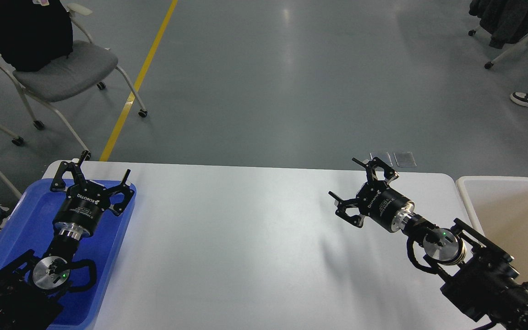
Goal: Tidy desktop
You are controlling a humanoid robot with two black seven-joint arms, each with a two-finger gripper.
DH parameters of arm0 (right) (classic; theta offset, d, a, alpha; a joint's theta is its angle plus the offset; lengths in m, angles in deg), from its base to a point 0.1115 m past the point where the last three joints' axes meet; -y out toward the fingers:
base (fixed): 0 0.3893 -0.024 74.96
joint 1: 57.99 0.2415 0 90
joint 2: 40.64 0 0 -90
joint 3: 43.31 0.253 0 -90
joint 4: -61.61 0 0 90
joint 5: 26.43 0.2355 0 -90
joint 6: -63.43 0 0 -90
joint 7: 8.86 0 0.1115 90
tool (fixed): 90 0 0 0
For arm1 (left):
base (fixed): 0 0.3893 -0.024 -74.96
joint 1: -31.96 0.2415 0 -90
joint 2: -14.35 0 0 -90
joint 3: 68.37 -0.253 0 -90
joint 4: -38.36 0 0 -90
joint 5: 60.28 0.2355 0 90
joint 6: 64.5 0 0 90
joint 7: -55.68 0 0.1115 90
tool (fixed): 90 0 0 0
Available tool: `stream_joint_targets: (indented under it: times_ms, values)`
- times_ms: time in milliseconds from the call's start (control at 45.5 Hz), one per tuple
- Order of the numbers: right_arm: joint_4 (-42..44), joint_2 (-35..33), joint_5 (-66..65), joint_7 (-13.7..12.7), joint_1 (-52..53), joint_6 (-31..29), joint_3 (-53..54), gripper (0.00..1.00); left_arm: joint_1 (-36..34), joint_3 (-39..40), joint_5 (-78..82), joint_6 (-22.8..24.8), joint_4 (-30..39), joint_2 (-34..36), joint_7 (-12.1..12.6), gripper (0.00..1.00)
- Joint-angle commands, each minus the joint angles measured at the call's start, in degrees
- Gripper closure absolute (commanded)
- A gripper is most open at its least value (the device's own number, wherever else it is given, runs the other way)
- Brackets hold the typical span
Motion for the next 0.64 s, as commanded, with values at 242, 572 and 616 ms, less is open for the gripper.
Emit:
stream_joint_targets:
  times_ms: [242, 572, 616]
  values:
    - [0.52, -0.46, 1.05, 0.04, -1.82, -0.52, 1.46, 0.0, 0.0, 0.0, 0.0, -0.01, 0.0, 0.07, 0.0, 0.01]
    - [0.7, -1.96, 3.42, 0.04, -1.82, -0.61, 2.42, 0.0, 0.0, 0.0, 0.0, 0.08, 0.0, -0.02, 0.0, 0.01]
    - [0.7, -2.22, 3.51, 0.04, -1.82, -0.7, 2.42, 0.0, 0.0, 0.0, 0.0, 0.08, 0.0, -0.02, 0.0, 0.01]
